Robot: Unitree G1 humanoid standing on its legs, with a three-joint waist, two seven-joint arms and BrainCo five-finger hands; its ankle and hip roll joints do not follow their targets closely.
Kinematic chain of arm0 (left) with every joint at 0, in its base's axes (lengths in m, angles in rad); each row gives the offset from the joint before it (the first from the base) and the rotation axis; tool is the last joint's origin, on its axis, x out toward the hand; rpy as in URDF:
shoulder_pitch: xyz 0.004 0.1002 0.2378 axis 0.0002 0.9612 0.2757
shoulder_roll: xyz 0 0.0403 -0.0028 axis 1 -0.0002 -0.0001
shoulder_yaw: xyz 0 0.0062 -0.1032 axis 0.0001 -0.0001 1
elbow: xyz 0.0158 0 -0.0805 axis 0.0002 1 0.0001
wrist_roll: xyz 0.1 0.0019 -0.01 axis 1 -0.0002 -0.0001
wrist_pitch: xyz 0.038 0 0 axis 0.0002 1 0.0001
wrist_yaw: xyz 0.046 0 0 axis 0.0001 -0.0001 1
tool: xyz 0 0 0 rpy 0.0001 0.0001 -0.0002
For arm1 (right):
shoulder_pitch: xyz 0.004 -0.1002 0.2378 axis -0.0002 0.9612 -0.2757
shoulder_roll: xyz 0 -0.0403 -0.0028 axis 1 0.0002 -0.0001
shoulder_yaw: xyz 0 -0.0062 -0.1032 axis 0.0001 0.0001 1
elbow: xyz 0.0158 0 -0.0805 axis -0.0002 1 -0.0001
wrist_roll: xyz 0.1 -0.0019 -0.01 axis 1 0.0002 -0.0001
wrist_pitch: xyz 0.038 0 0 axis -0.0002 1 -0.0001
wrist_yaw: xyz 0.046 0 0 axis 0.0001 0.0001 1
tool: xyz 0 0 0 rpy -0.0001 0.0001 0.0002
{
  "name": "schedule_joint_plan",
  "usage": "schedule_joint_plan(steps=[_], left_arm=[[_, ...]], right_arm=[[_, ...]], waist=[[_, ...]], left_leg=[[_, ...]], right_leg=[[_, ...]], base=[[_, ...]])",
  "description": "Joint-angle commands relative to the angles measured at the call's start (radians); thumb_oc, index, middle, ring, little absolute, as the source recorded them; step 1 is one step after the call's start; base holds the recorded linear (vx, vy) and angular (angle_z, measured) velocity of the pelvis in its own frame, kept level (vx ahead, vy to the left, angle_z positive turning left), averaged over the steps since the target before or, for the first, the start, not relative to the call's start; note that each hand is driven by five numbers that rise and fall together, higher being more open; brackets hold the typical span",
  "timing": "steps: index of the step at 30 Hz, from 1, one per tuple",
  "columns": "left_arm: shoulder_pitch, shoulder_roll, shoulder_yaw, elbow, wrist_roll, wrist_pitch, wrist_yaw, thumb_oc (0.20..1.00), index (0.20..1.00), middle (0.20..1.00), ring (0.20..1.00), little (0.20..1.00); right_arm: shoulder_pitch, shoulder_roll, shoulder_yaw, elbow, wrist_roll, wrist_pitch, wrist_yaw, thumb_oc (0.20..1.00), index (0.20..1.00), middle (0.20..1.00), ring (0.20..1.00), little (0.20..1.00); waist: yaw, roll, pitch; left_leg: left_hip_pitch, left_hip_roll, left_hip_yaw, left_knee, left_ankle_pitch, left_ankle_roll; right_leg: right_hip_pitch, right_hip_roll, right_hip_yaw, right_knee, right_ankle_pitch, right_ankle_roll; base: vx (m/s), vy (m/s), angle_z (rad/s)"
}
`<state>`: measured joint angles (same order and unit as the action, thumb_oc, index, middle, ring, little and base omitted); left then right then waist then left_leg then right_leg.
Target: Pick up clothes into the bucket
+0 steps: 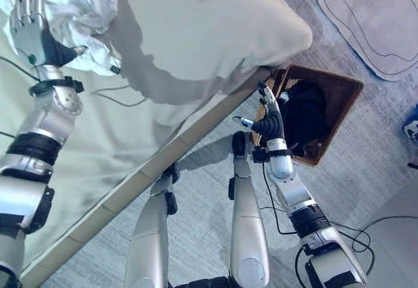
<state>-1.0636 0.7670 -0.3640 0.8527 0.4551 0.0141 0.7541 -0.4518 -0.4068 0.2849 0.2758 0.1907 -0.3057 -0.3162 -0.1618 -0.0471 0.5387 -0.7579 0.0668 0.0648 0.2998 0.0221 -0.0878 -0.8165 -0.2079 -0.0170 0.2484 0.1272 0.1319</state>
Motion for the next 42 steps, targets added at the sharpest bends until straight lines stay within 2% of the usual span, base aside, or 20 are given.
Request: schedule_joint_plan(steps=[1,7,12,16,17,18,34,39,42], left_arm=[[-0.086,0.106,0.007,-0.005,-0.005,-0.001,0.042,1.000,1.000,1.000,1.000,1.000],[-0.135,0.131,-0.021,0.039,-0.014,0.018,0.041,1.000,1.000,1.000,1.000,1.000],[-0.182,0.138,-0.065,0.157,-0.013,0.059,0.007,1.000,1.000,1.000,1.000,1.000],[-0.199,0.139,-0.079,0.183,-0.036,0.040,-0.037,1.000,1.000,1.000,1.000,1.000],[-0.198,0.141,-0.080,0.180,-0.042,0.032,-0.049,0.583,0.583,0.583,0.583,0.583],[-0.197,0.139,-0.082,0.172,-0.043,0.027,-0.059,0.200,0.200,0.200,0.200,0.200],[-0.150,0.155,-0.064,0.081,-0.020,-0.025,-0.089,0.200,0.200,0.200,0.200,0.200],[-0.111,0.136,-0.043,0.058,-0.028,-0.041,-0.099,0.200,0.200,0.200,0.200,0.200],[-0.035,0.109,0.003,-0.020,-0.015,-0.057,-0.095,0.200,0.200,0.200,0.200,0.200]], right_arm=[[0.016,-0.010,-0.036,-0.104,0.025,-0.074,-0.022,1.000,1.000,1.000,1.000,1.000],[0.015,-0.012,-0.036,-0.124,0.024,-0.078,-0.027,1.000,1.000,1.000,1.000,1.000],[0.020,-0.019,-0.031,-0.139,0.023,-0.078,-0.023,1.000,1.000,1.000,1.000,1.000],[0.025,-0.023,-0.040,-0.139,0.024,-0.076,-0.017,1.000,1.000,1.000,1.000,1.000],[0.027,-0.024,-0.044,-0.138,0.023,-0.075,-0.015,1.000,1.000,1.000,1.000,1.000],[0.029,-0.025,-0.046,-0.138,0.021,-0.075,-0.013,1.000,1.000,1.000,1.000,1.000],[0.029,-0.027,-0.077,-0.128,0.031,-0.086,0.015,1.000,1.000,1.000,1.000,1.000],[0.032,-0.019,-0.076,-0.114,0.026,-0.081,0.016,1.000,1.000,1.000,1.000,1.000],[0.038,-0.013,-0.079,-0.105,0.015,-0.077,0.014,1.000,1.000,1.000,1.000,1.000]], waist=[[-0.004,-0.038,-0.019],[-0.006,-0.043,-0.019],[-0.013,-0.053,-0.019],[-0.015,-0.053,-0.019],[-0.014,-0.052,-0.019],[-0.014,-0.051,-0.019],[-0.007,-0.039,-0.019],[-0.004,-0.037,-0.019],[0.003,-0.034,-0.019]], left_leg=[[-0.107,-0.026,-0.010,0.122,-0.064,0.026],[-0.175,-0.030,-0.016,0.151,-0.071,0.032],[-0.215,-0.034,-0.017,0.180,-0.082,0.037],[-0.224,-0.040,-0.015,0.192,-0.087,0.042],[-0.223,-0.041,-0.014,0.192,-0.088,0.042],[-0.223,-0.043,-0.015,0.192,-0.088,0.043],[-0.183,-0.052,-0.010,0.166,-0.085,0.042],[-0.165,-0.054,-0.005,0.158,-0.082,0.041],[-0.137,-0.057,-0.008,0.148,-0.081,0.041]], right_leg=[[-0.019,-0.064,-0.015,-0.002,0.019,0.053],[-0.077,-0.070,-0.019,0.014,0.019,0.055],[-0.116,-0.071,-0.018,0.030,0.016,0.055],[-0.126,-0.070,-0.015,0.034,0.018,0.055],[-0.126,-0.071,-0.016,0.033,0.020,0.055],[-0.126,-0.070,-0.015,0.032,0.020,0.054],[-0.089,-0.075,-0.016,0.005,0.025,0.058],[-0.071,-0.075,-0.017,0.003,0.025,0.058],[-0.050,-0.078,-0.020,0.004,0.022,0.058]], base=[[0.00,0.018,0.06],[0.01,0.012,0.04],[0.00,0.000,0.00],[0.00,0.031,-0.01],[0.01,0.037,-0.02],[0.01,0.031,-0.02],[0.00,0.004,0.00],[0.00,0.000,0.00],[0.00,0.000,0.00]])
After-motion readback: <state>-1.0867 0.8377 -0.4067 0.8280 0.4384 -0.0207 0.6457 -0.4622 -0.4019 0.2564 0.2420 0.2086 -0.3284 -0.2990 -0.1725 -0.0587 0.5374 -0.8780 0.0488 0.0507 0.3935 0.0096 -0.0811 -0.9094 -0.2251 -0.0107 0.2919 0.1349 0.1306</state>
